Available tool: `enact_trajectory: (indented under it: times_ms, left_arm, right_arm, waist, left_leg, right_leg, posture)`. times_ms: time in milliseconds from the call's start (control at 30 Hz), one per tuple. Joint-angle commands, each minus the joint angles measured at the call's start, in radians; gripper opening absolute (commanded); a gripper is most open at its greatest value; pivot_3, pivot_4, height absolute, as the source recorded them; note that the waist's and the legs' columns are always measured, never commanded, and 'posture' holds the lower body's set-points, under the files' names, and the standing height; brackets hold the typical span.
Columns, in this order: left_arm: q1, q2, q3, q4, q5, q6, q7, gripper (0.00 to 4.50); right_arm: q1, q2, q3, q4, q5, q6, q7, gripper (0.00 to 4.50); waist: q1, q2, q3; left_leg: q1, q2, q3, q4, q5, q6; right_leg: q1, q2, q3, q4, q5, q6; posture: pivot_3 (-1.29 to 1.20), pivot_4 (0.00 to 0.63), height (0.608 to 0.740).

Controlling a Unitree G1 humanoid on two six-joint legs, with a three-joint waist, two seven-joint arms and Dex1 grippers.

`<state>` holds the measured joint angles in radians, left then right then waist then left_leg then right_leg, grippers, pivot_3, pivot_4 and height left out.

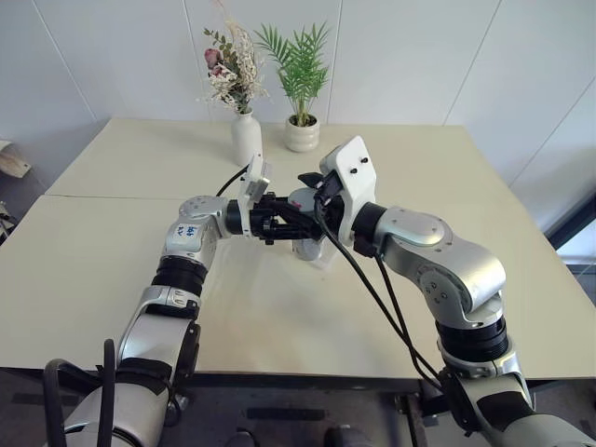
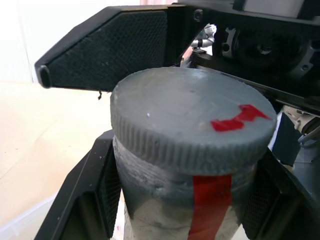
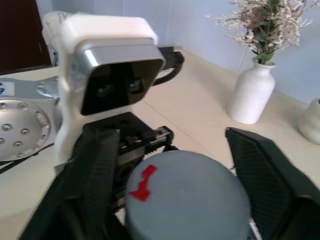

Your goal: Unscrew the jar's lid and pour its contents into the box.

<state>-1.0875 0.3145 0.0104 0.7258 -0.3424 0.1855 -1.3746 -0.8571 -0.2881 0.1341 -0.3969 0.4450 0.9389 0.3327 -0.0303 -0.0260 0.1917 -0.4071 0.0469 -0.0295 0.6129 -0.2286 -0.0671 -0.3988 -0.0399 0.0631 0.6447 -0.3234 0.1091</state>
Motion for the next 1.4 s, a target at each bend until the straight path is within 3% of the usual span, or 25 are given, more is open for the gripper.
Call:
enact_trajectory:
  times_ms: [33,400,900,1400]
  left_arm:
    - [-0.031,0.0,0.004,-0.007,0.001,-0.011,0.005,2.6]
    - [-0.033,0.003,0.015,-0.005,-0.007,-0.013,0.001,2.6]
    - [-0.049,0.033,0.019,0.035,-0.034,-0.008,-0.09,2.6]
    - [-0.018,0.019,0.023,0.002,-0.086,0.026,-0.07,2.6]
  right_arm:
    - [-0.019,0.013,-0.019,-0.032,0.003,-0.011,-0.001,2.57]
    - [0.022,-0.009,-0.009,-0.066,0.022,-0.028,0.055,2.57]
    - [0.04,-0.225,-0.005,-0.026,0.131,-0.157,0.482,2.57]
    - [-0.003,-0.204,-0.02,0.044,0.179,-0.213,0.6,2.57]
  waist:
    - [0.0,0.0,0.0]
    - [0.0,0.0,0.0]
    - [-0.001,0.0,0.0]
    - [0.0,0.0,0.0]
  left_leg:
    - [0.0,0.0,0.0,0.0,0.0,0.0]
    - [0.0,0.0,0.0,0.0,0.0,0.0]
    - [0.0,0.0,0.0,0.0,0.0,0.0]
    - [0.0,0.0,0.0,0.0,0.0,0.0]
  right_leg:
    - [0.0,0.0,0.0,0.0,0.0,0.0]
    - [0.0,0.0,0.0,0.0,0.0,0.0]
    - [0.0,0.0,0.0,-0.001,0.0,0.0]
    - [0.0,0.0,0.0,-0.001,-0.001,0.001]
  posture:
    - [0.0,0.15,0.74]
    - [0.0,0.15,0.74]
    - [0.0,0.15,0.74]
    - [0.0,0.15,0.74]
